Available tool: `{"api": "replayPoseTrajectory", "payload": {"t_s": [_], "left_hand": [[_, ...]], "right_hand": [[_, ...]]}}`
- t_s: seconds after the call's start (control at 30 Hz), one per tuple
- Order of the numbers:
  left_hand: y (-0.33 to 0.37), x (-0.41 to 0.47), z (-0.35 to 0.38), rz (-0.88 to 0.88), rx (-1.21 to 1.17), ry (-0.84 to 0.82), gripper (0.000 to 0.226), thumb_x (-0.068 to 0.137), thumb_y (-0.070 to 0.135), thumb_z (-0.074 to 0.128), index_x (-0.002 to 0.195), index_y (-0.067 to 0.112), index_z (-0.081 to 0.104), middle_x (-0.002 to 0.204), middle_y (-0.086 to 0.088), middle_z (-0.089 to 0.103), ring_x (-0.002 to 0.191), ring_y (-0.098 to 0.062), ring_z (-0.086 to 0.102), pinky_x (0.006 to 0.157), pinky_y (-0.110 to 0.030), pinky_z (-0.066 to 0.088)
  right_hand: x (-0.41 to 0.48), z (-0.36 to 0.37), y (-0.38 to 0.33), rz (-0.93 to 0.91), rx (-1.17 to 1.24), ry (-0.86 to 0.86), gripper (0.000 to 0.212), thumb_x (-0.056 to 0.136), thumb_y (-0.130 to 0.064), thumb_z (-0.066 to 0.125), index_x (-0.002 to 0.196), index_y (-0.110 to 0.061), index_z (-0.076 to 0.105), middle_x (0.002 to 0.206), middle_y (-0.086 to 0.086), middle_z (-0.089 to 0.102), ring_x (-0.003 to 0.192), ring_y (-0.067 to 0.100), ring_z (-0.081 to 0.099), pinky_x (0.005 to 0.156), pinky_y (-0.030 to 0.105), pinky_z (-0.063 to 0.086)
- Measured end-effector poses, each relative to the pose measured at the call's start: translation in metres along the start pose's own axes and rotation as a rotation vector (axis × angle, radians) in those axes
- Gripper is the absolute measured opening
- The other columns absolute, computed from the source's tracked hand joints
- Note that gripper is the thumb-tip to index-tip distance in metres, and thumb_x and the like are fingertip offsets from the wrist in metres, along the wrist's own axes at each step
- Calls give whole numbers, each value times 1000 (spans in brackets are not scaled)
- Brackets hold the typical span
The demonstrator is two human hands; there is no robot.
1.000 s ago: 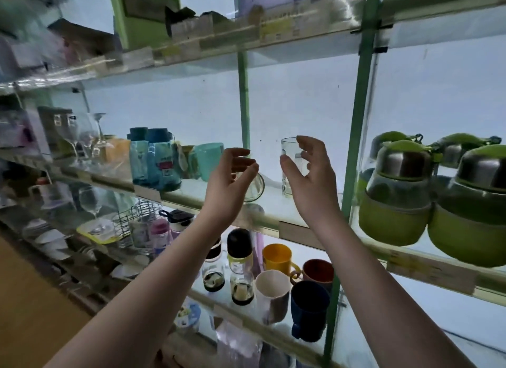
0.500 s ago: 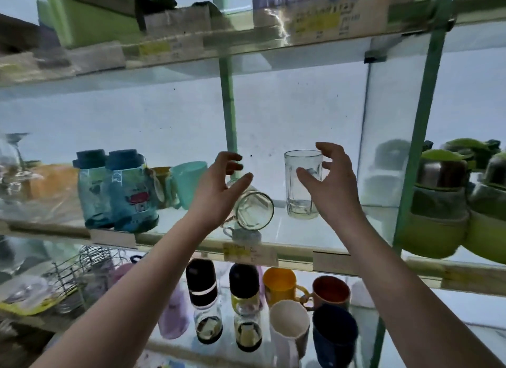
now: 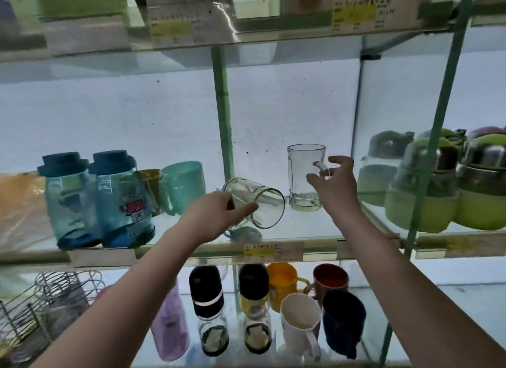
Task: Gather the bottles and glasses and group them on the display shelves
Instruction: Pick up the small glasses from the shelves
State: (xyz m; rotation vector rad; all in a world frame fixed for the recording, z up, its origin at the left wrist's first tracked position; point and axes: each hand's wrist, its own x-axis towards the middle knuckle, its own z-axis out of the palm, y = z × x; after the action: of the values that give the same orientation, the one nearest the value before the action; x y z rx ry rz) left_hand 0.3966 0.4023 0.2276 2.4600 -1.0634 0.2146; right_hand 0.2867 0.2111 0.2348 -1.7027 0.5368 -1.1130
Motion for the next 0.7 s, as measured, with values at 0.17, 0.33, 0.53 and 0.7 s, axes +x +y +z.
{"api": "replayPoseTrajectory", "payload": {"t_s": [0.17, 0.33, 0.53, 0.7], "left_hand": [[-2, 3, 9, 132, 227, -50, 54, 80, 65, 53, 77, 12, 62, 78, -1, 64, 75, -18, 54, 68, -30, 39], [-4, 10, 11, 195, 267, -109, 30, 89, 42, 55, 76, 14, 54, 86, -3, 60, 78, -20, 50, 71, -30, 37], [-8, 15, 6, 264, 136, -195, 35, 95, 39, 49, 70, 14, 49, 73, -2, 50, 73, -21, 48, 70, -33, 42], [-11, 14, -1, 261, -65, -298, 35, 95, 30, 52, 66, 12, 51, 65, 1, 49, 64, -15, 47, 68, -31, 42]], "right_hand": [[3, 8, 1, 47, 9, 71, 39, 83, -7, 63, 113, -8, 38, 72, -4, 51, 76, 19, 55, 59, 23, 41], [3, 8, -1, 91, 51, 128, 30, 83, -23, 67, 98, -9, 44, 77, 7, 60, 63, 20, 61, 52, 26, 46], [1, 11, -4, 195, 161, 22, 29, 93, -28, 55, 71, -8, 57, 57, 5, 51, 50, 17, 48, 59, 32, 45], [-7, 17, -3, 216, 207, -4, 34, 94, -20, 43, 67, -10, 62, 59, 3, 47, 49, 15, 37, 50, 24, 31]]}}
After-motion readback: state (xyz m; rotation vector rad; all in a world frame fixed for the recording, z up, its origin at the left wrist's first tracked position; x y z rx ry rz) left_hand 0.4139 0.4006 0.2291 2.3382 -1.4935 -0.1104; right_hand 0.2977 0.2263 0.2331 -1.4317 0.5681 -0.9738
